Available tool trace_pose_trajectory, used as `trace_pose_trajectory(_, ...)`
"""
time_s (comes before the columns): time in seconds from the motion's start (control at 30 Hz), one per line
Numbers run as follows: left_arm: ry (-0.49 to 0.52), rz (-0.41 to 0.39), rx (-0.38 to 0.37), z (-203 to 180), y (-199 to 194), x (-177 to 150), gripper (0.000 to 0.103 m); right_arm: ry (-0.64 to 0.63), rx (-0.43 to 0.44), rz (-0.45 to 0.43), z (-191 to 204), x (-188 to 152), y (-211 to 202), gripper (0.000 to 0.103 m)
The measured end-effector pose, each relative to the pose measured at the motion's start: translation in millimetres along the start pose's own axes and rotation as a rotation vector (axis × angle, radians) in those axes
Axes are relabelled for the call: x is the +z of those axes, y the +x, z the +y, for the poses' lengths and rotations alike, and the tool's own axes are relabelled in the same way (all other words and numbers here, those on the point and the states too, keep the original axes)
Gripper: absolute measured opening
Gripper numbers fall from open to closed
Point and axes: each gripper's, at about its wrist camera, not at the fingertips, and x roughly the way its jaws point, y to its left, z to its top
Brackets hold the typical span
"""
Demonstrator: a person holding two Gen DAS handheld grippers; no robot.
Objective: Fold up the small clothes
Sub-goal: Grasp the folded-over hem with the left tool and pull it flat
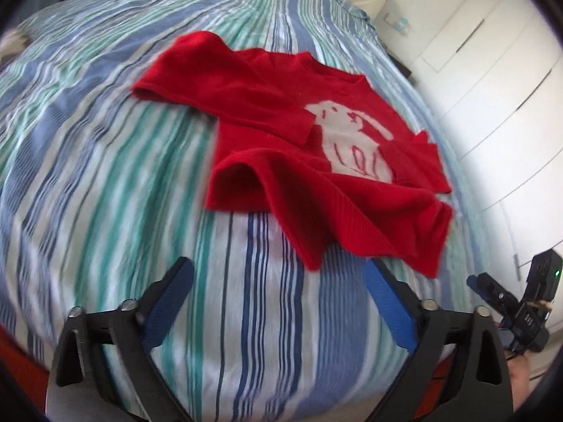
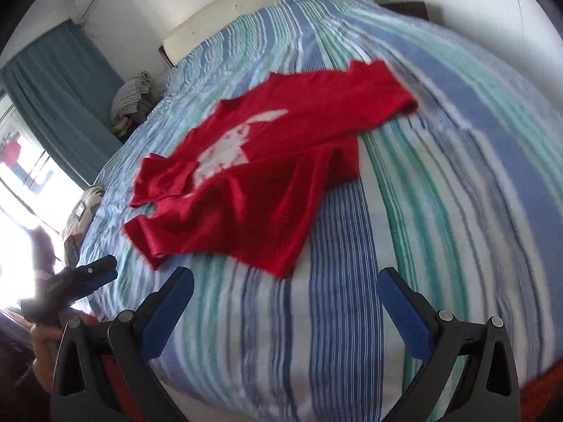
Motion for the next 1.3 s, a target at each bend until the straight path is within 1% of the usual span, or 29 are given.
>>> trace_pose_trajectory(0.03, 0.007, 0.009, 0.007, -1, 11, 4, 0.073, 0.018, 0.012, 0.005, -4, 1, 10, 0.098)
trace_pose_trajectory(0.07, 0.004, 0.023, 0.008, -2, 22, 7, 0.063, 0.036, 0.038, 0.011, -9, 4, 22, 0.089)
trace_pose_trajectory(0.1, -0.011, 0.032, 0.003, -2, 32, 9, 0.059, 0.046, 0.054, 0.012, -12, 5, 31, 0.085)
trace_pose_trajectory(0.13, -0.03, 0.028, -0.004, -1, 38, 11, 0.051, 0.052, 0.07, 0.014, -13, 8, 40, 0.082)
trace_pose_trajectory(0.17, -0.047, 0.022, -0.015, 0, 43, 13, 0.038, 0.052, 0.083, 0.017, -13, 10, 48, 0.078)
trace_pose_trajectory(0.2, -0.059, 0.022, -0.044, 0, 46, 14, 0.025, 0.044, 0.113, 0.027, -11, 11, 57, 0.074)
trace_pose_trajectory(0.23, -0.066, 0.04, -0.096, -1, 49, 16, 0.004, 0.033, 0.141, 0.047, -9, 13, 64, 0.056)
trace_pose_trajectory(0.27, -0.065, 0.056, -0.123, -2, 50, 17, 0.004, 0.022, 0.145, 0.076, -7, 14, 70, 0.021)
trace_pose_trajectory(0.3, -0.049, 0.059, -0.125, -3, 45, 17, 0.004, 0.002, 0.12, 0.117, -5, 16, 72, 0.003)
trace_pose_trajectory(0.33, -0.028, 0.064, -0.138, -3, 37, 17, 0.004, -0.007, 0.11, 0.133, -4, 17, 68, 0.004)
trace_pose_trajectory(0.43, 0.05, 0.073, -0.204, 2, -11, 8, 0.004, -0.013, 0.163, 0.147, -3, 19, 26, 0.004)
trace_pose_trajectory(0.5, 0.104, 0.093, -0.216, 8, -41, -2, 0.004, -0.031, 0.197, 0.178, -3, 12, -8, 0.004)
trace_pose_trajectory(0.57, 0.125, 0.14, -0.218, 16, -58, -13, 0.004, -0.031, 0.197, 0.222, -5, 6, -27, 0.004)
trace_pose_trajectory(0.63, 0.138, 0.205, -0.174, 20, -54, -25, 0.004, -0.022, 0.181, 0.263, -8, -1, -33, 0.004)
trace_pose_trajectory(0.7, 0.173, 0.233, -0.096, 20, -41, -36, 0.004, -0.015, 0.13, 0.306, -13, -11, -20, 0.004)
trace_pose_trajectory(0.73, 0.175, 0.247, -0.068, 21, -31, -41, 0.004, -0.014, 0.108, 0.322, -15, -16, -15, 0.004)
trace_pose_trajectory(0.77, 0.162, 0.259, -0.061, 22, -23, -45, 0.004, -0.015, 0.089, 0.333, -17, -20, -8, 0.004)
trace_pose_trajectory(0.83, 0.14, 0.263, -0.043, 23, -10, -49, 0.004, -0.014, 0.051, 0.342, -20, -27, 6, 0.005)
trace_pose_trajectory(0.9, 0.129, 0.246, -0.047, 22, -9, -52, 0.004, 0.017, 0.059, 0.334, -24, -32, 11, 0.005)
trace_pose_trajectory(0.97, 0.113, 0.24, -0.025, 22, -7, -53, 0.003, 0.019, 0.05, 0.329, -29, -33, 16, 0.005)
trace_pose_trajectory(1.0, 0.11, 0.242, 0.012, 22, -6, -53, 0.003, -0.008, 0.012, 0.338, -25, -31, 16, 0.004)
trace_pose_trajectory(1.03, 0.107, 0.246, 0.038, 19, 3, -49, 0.002, -0.031, -0.029, 0.356, -21, -34, 14, 0.004)
trace_pose_trajectory(1.1, 0.092, 0.241, 0.065, 19, -3, -55, 0.002, -0.054, -0.126, 0.397, -16, -33, 8, 0.003)
trace_pose_trajectory(1.13, 0.086, 0.233, 0.078, 21, -8, -59, 0.002, -0.047, -0.152, 0.408, -18, -35, 2, 0.003)
trace_pose_trajectory(1.2, 0.063, 0.226, 0.088, 26, -9, -67, 0.002, -0.011, -0.168, 0.418, -25, -39, -1, 0.003)
trace_pose_trajectory(1.3, 0.002, 0.248, 0.086, 35, 1, -70, 0.002, 0.064, -0.178, 0.425, -38, -47, 11, 0.003)
